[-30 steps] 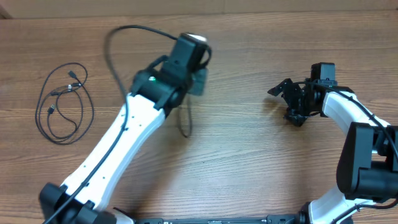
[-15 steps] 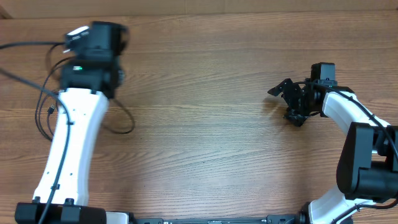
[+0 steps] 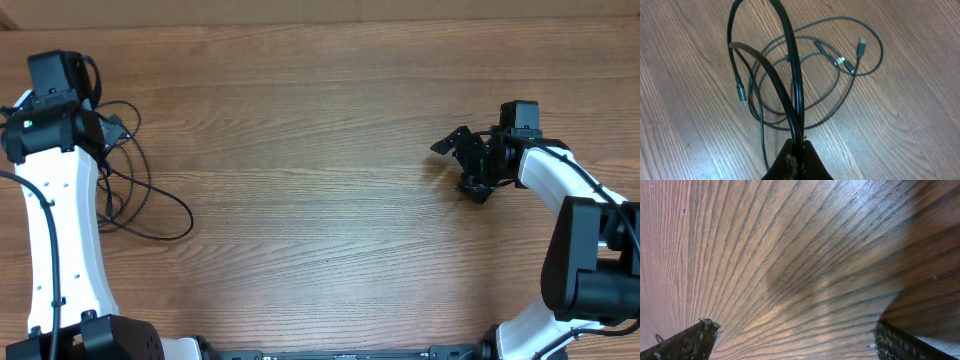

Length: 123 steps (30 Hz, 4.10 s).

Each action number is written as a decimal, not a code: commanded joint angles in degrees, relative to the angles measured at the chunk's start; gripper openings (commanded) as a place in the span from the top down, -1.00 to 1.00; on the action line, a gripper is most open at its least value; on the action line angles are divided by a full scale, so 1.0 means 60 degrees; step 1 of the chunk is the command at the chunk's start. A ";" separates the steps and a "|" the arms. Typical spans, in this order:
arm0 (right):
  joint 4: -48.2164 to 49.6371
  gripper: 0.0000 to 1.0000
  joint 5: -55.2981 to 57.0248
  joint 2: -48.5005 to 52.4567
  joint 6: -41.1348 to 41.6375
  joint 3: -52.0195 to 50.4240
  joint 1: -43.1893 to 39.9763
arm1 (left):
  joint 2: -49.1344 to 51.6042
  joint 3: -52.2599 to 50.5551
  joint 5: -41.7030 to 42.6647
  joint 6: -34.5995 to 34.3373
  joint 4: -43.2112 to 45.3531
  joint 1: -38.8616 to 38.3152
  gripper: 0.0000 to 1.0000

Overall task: Untangle cables
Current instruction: 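Carry the black cable to the left edge with the left gripper, then release the cable onto the pile and raise the left gripper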

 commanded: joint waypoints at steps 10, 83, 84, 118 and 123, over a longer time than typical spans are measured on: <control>-0.0033 -1.00 0.0546 0.0572 -0.0062 -0.0397 0.0007 | 0.1435 -0.0066 -0.0845 0.0514 0.2269 0.0481 0.91; -0.0036 -1.00 0.0546 0.0572 -0.0062 -0.0397 0.0007 | 0.3351 -0.1945 0.4881 0.0951 0.3308 -0.5945 -0.99; -0.0033 -0.99 0.0546 0.0572 -0.0066 -0.0397 0.0007 | 0.3351 -0.1945 0.4881 0.0947 0.3413 -0.6000 -0.99; -0.0033 -1.00 0.0546 0.0572 -0.0062 -0.0397 0.0007 | 0.3351 -0.1945 0.4881 0.0951 0.3475 -0.6047 -0.99; -0.0033 -1.00 0.0546 0.0572 -0.0062 -0.0397 0.0007 | 0.3351 -0.1945 0.4881 0.0951 0.3475 -0.6043 -0.99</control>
